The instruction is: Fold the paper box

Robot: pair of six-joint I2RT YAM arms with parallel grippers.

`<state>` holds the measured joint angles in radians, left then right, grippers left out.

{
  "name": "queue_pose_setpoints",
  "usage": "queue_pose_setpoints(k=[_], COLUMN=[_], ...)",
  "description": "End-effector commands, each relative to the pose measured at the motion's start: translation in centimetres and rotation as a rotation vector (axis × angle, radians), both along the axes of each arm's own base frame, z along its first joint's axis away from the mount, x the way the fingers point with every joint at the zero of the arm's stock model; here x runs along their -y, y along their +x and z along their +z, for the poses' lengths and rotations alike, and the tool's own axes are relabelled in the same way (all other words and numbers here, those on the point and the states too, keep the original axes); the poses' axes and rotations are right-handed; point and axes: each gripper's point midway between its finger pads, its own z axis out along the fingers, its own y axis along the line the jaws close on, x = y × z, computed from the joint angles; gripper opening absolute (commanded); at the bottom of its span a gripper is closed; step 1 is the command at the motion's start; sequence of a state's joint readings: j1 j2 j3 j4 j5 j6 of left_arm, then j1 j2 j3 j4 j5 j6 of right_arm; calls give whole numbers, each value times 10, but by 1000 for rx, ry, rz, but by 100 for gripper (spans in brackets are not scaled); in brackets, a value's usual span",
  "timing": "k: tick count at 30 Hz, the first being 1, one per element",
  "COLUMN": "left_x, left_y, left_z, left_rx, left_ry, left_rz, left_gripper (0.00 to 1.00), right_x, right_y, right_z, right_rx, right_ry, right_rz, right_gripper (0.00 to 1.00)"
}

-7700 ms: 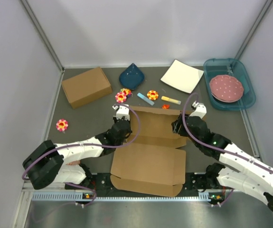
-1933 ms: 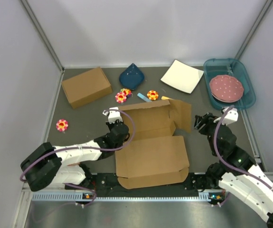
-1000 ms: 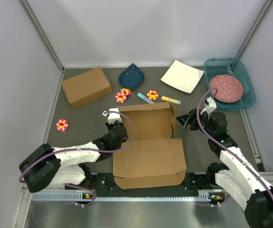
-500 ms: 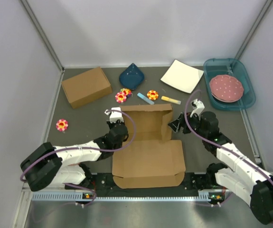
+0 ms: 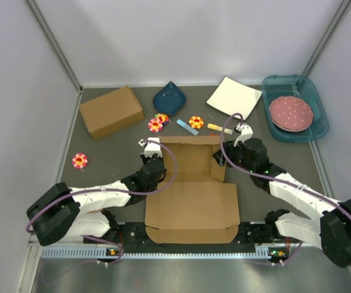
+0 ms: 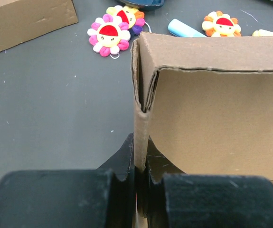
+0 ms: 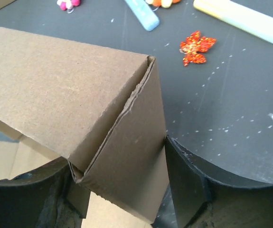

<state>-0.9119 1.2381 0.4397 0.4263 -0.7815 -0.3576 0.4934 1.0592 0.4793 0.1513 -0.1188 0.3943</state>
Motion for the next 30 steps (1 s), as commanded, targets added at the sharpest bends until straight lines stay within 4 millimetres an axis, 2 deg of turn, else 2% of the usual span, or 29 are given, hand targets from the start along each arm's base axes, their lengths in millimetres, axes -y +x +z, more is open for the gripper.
queue_pose_setpoints(k=[1, 6, 11, 14, 15, 20, 23, 27, 30], left_x=[20, 20, 21, 21, 21, 21, 22, 23, 24], left_y=[7, 8, 8, 8, 8, 8, 7, 7, 6], left_z=[30, 34, 38, 40, 41, 43, 42, 42, 42], left_rx=[65, 72, 78, 81, 83, 81, 76, 76, 76], left_ry=[-85, -93, -107, -108, -109, -114, -109, -108, -111], left_rz=[-36, -33, -24, -20, -17, -10, -7, -7, -9], left_gripper=[0, 0, 0, 0, 0, 0, 0, 0, 0], right_x=[5, 20, 25, 30, 29, 42, 41, 37, 36], right_y=[28, 33, 32, 34, 33, 34, 32, 33, 33], right_z=[30, 25, 18, 17, 15, 10, 6, 7, 4], right_rx=[127, 125, 124, 128, 120, 110, 102, 95, 88], right_ry=[-40, -108, -208, -271, -294, -371, -371, -358, -367], right_rz=[-99, -172, -203, -243, -247, -326, -316, -305, -301], right_gripper=[54, 35, 24, 9, 0, 0, 0, 33, 38])
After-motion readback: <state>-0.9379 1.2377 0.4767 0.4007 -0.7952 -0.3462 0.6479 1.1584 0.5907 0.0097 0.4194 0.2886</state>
